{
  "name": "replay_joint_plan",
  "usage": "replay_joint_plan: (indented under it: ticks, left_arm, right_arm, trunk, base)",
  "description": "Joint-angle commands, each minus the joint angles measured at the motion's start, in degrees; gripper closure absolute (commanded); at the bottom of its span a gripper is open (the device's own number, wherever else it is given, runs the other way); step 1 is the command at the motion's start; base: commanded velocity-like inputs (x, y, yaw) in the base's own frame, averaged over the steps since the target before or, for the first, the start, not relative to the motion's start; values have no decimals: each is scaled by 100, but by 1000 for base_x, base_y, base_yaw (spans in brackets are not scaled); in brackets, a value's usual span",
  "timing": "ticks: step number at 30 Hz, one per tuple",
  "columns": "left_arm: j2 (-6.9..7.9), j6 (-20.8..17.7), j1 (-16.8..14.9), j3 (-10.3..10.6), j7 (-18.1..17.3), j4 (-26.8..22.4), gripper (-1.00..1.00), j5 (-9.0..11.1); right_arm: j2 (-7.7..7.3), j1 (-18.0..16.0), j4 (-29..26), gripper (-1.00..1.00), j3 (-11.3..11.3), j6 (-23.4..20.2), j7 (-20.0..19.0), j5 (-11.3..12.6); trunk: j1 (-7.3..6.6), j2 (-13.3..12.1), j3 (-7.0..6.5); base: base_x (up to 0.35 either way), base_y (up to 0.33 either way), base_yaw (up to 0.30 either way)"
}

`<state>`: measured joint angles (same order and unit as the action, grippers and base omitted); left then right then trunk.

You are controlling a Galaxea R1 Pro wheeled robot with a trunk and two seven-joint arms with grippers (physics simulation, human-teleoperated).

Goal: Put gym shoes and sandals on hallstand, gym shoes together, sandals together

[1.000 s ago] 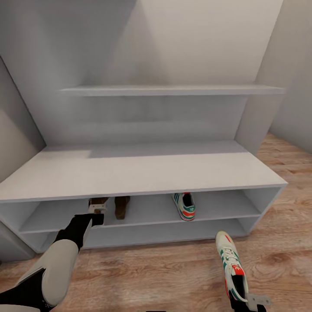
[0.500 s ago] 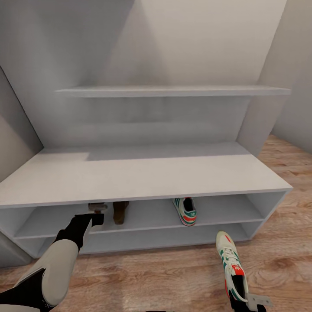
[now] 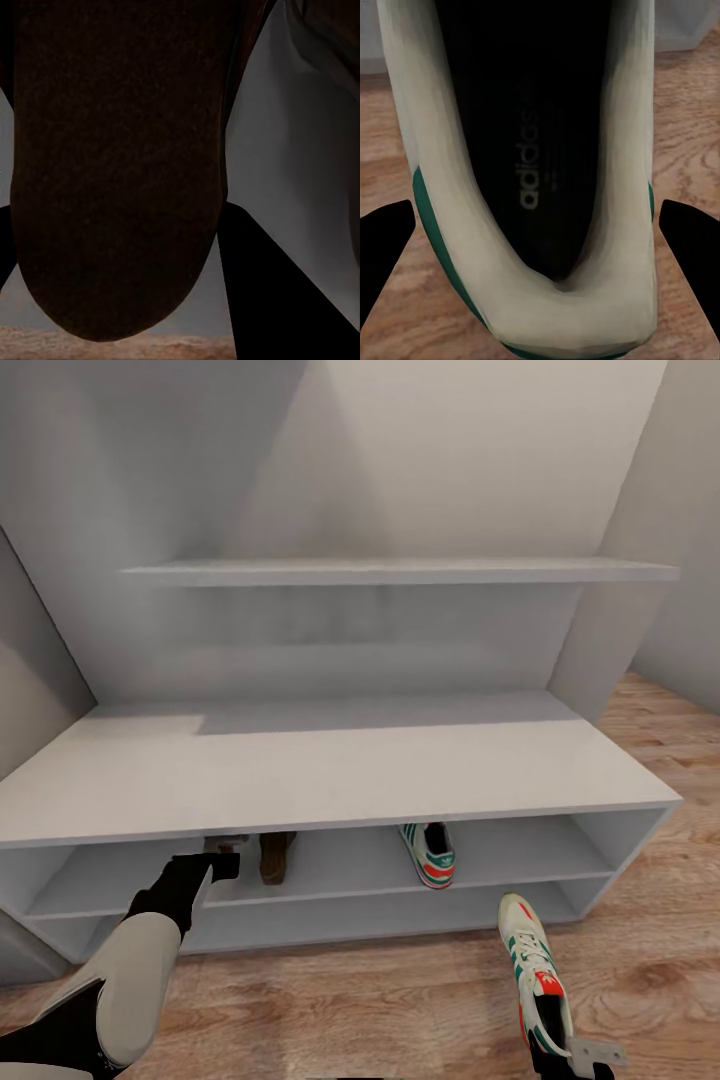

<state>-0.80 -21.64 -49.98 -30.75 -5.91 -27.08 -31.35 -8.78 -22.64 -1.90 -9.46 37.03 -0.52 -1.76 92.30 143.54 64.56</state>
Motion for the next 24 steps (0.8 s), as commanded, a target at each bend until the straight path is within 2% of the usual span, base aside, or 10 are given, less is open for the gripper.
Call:
replay_joint_plan:
  ticks: [1,17,18,24]
  left_arm:
    - [-8,-25,-3,-48,-60,-17,100,-80]
    - [-7,2,-3,-46,-84,-17,100,-79]
    - [-8,12,-3,-43,-72,-17,-100,-80]
    - [6,12,5,-53,-50,-9,-100,-90]
  right_arm:
    - [0,-3,5,100,-30,18,-10,-17]
    - [0,-3,5,100,-30,15,-5,-17]
    - [0,-3,5,100,-30,15,-4,-17]
    - [0,-3,5,100,-30,15,-7,-17]
  trunk:
    - [-1,2,5]
    - [-1,2,5]
    - [-1,2,5]
    - [-1,2,5]
  base:
    - [10,0,0]
    - [32,0,0]
    - [7,0,0]
    - [1,0,0]
